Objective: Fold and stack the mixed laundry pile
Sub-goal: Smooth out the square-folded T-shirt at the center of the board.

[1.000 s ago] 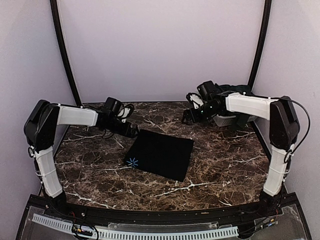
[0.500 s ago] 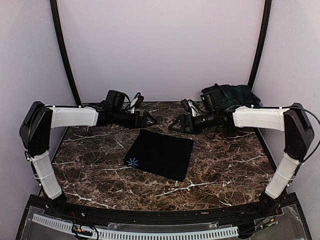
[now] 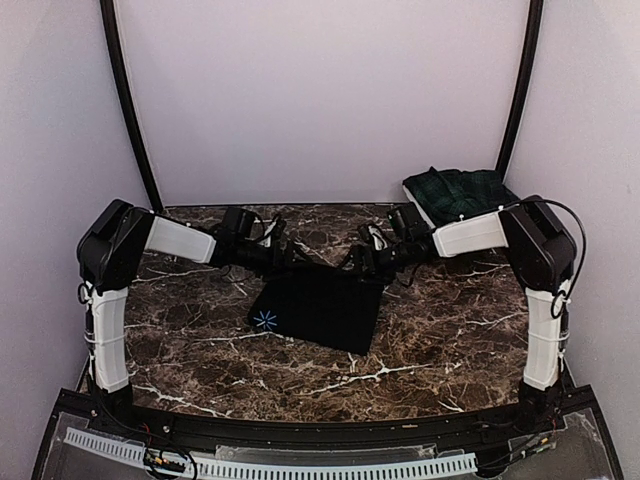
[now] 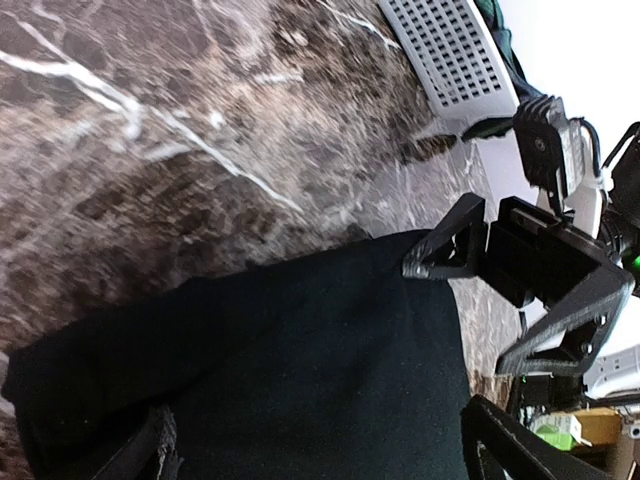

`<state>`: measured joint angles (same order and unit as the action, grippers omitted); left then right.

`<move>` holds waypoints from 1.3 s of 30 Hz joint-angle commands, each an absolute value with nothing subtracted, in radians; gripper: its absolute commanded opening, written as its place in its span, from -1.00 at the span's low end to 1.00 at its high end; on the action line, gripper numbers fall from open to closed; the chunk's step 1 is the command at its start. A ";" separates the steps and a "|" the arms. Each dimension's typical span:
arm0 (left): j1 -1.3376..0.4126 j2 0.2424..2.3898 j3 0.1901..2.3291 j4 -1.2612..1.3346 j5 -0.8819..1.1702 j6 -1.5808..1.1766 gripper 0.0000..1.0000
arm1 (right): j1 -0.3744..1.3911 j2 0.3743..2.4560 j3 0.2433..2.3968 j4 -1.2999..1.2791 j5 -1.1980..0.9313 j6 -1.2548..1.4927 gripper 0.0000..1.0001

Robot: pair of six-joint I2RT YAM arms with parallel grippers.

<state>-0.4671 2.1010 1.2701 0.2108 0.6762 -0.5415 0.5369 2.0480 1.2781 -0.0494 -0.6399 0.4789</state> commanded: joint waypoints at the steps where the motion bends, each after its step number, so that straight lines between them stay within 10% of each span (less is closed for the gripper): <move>1: -0.440 2.121 1.273 0.168 0.595 -0.552 0.98 | 0.494 2.133 1.399 -0.087 -0.607 0.422 0.97; 10: -0.384 1.840 1.120 0.216 0.553 -0.594 0.98 | 0.504 2.092 1.617 -0.238 -0.584 0.343 0.97; 21: -0.500 1.631 0.952 0.246 0.656 -0.672 0.98 | 0.710 1.846 1.305 -0.056 -0.716 0.522 0.97; 39: -0.484 1.753 0.712 0.390 0.654 -0.764 0.98 | 0.659 2.002 1.006 0.234 -0.809 0.639 0.94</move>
<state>-0.5293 1.7435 0.7498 0.3885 0.6899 -0.7715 0.7071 2.0102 1.0756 0.2245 -0.8322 0.6380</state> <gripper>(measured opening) 0.989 0.972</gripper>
